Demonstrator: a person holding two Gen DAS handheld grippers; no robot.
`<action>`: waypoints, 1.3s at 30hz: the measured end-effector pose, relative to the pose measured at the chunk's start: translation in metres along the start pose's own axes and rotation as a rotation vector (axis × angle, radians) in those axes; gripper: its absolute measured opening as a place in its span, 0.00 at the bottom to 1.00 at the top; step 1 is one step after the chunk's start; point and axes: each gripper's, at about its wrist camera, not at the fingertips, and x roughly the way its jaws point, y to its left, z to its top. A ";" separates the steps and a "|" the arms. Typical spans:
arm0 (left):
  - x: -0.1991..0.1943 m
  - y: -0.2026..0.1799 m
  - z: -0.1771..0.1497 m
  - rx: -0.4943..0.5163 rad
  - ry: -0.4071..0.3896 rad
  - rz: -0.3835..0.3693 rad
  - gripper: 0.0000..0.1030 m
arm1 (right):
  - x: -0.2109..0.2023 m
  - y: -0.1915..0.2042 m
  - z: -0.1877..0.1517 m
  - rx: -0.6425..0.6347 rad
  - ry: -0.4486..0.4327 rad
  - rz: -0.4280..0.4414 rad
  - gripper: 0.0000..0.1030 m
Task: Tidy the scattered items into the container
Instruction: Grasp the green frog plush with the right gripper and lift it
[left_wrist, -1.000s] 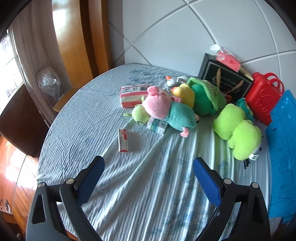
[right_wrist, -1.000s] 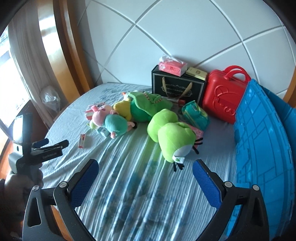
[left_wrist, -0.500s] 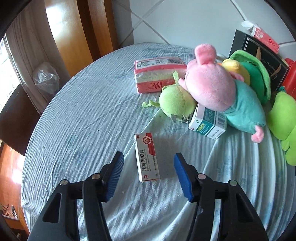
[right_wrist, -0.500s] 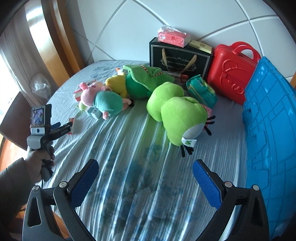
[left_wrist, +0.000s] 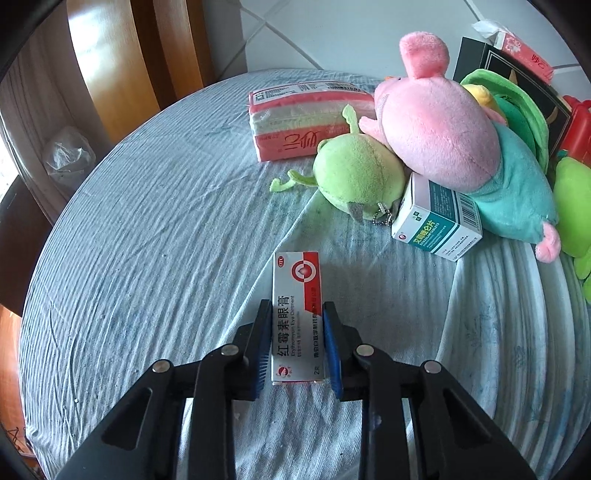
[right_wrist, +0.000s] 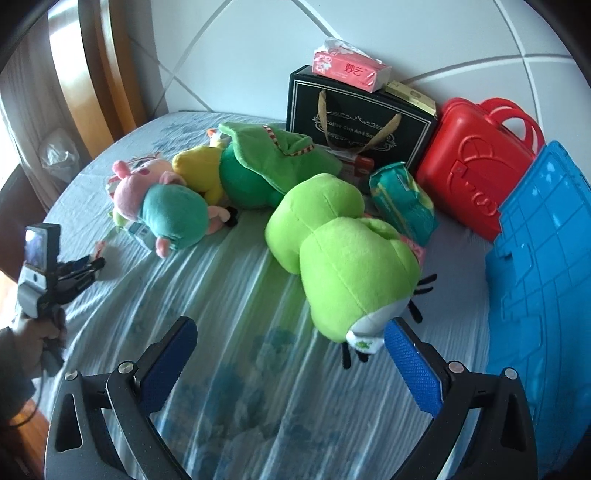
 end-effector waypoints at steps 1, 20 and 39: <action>-0.003 0.002 0.000 -0.009 -0.004 -0.001 0.25 | 0.011 -0.002 0.005 -0.018 0.005 -0.024 1.00; -0.082 0.006 0.000 -0.052 -0.097 -0.095 0.25 | 0.190 -0.010 0.032 -0.334 0.239 -0.350 1.00; -0.136 -0.022 0.013 -0.015 -0.144 -0.106 0.25 | 0.085 -0.014 0.029 -0.086 0.102 -0.086 0.72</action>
